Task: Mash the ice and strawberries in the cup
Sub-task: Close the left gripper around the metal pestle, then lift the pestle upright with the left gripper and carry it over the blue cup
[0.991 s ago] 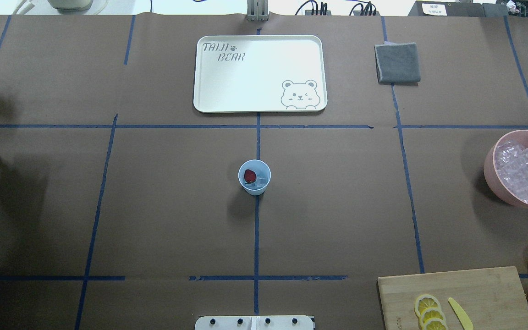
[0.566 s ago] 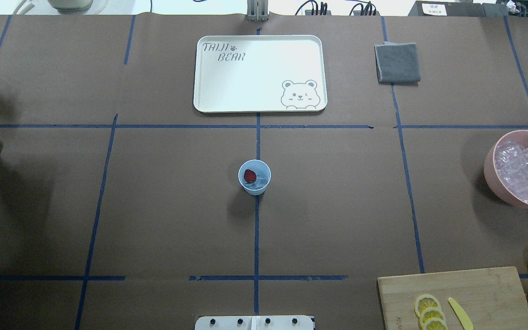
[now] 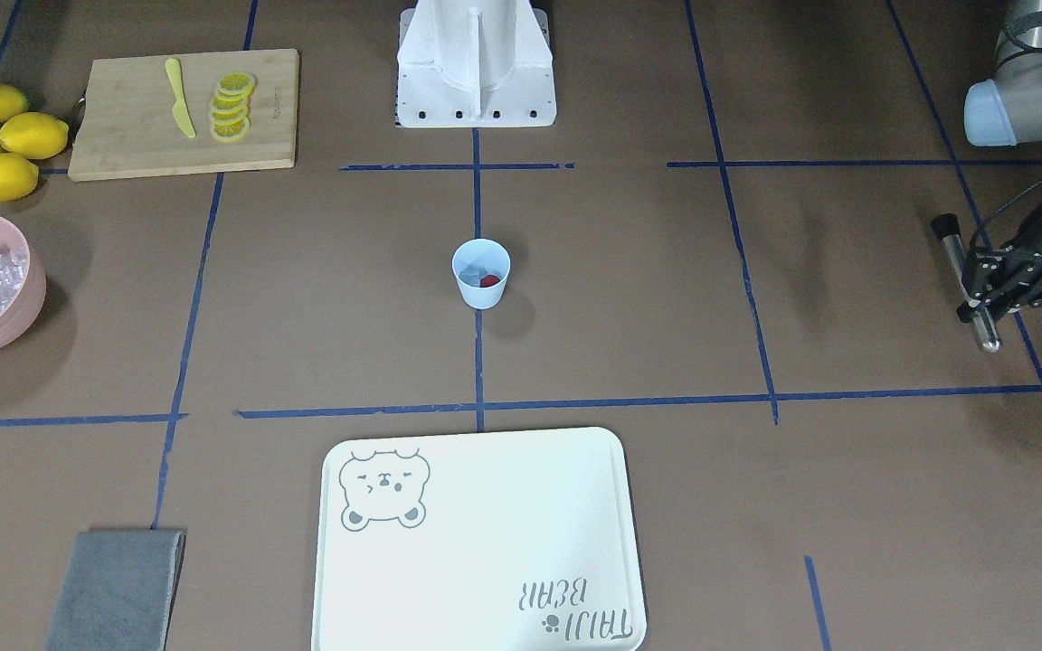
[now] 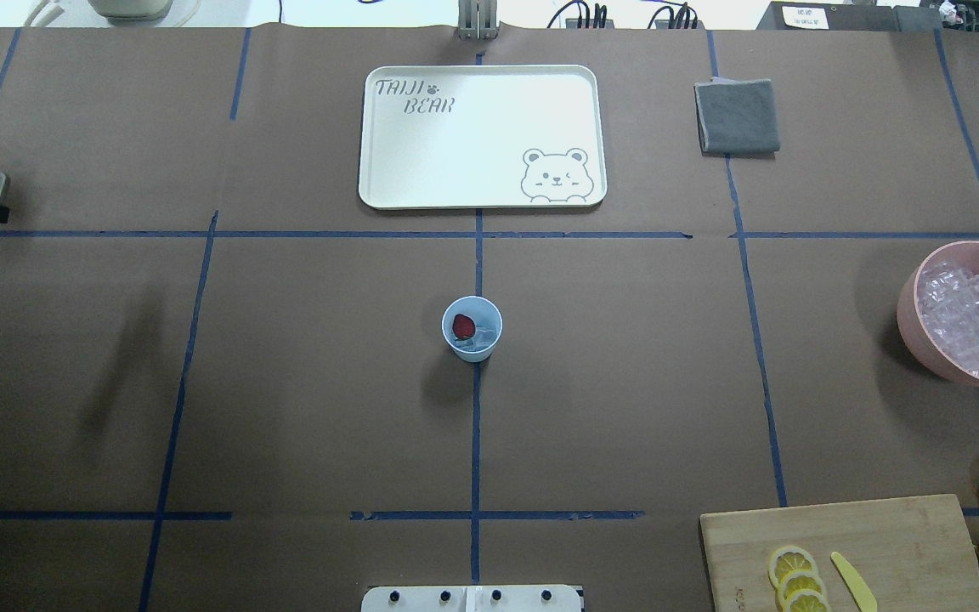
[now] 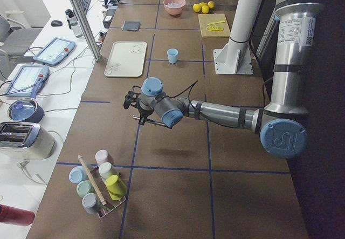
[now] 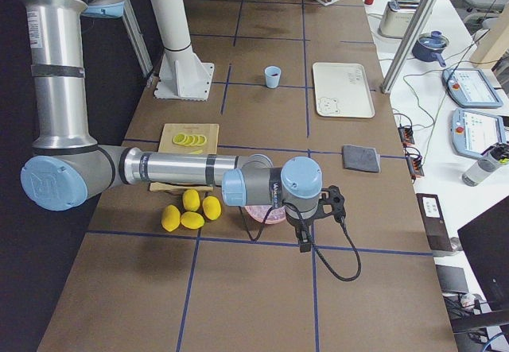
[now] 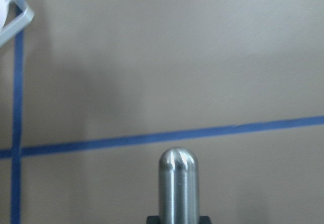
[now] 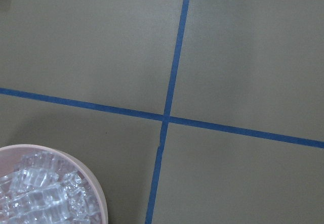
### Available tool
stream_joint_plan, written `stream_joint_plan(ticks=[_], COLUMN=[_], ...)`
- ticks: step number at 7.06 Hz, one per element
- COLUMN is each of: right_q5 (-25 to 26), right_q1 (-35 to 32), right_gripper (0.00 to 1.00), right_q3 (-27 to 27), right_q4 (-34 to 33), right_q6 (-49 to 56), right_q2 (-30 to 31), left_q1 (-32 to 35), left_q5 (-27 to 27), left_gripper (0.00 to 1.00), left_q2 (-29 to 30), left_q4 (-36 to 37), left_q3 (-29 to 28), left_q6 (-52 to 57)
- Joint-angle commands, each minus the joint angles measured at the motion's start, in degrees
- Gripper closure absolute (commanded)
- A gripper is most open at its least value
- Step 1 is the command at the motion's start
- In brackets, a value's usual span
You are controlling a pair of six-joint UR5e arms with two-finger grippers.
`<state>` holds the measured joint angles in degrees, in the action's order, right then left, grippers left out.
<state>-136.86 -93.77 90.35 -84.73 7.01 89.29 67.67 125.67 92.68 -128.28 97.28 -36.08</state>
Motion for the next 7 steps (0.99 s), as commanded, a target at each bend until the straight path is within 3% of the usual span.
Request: stream_joint_plan(ticks=[1,3,4,5,7], right_q5=[-0.4,-0.5,-0.5,-0.6,-0.6], right_q1=[-0.1,-0.1,-0.1,0.0,-0.1], right_gripper=[0.00,0.00,0.00,0.00,0.00], right_q3=[1.8,1.8,1.8,1.8,2.6], right_q4=[-0.5,-0.7,-0.7,-0.8,-0.7], right_q6=[-0.2,-0.2,-0.2,-0.2,-0.3], right_q2=[0.4,0.5,0.6,0.6,0.8], left_q1=[-0.2,-3.3,-7.9,-14.1,-20.8], left_q5=[-5.3,-7.2,-12.0,-21.1,-29.4], left_gripper=[1.00,1.00,1.00,1.00,1.00], left_q2=[6.6,12.6,14.5,17.7,19.8], left_q4=[0.6,0.0,-0.3,-1.5,-3.0], left_q3=[6.4,7.8,10.5,11.7,13.9], left_q6=[0.2,-0.4,-2.1,-5.5,-9.9])
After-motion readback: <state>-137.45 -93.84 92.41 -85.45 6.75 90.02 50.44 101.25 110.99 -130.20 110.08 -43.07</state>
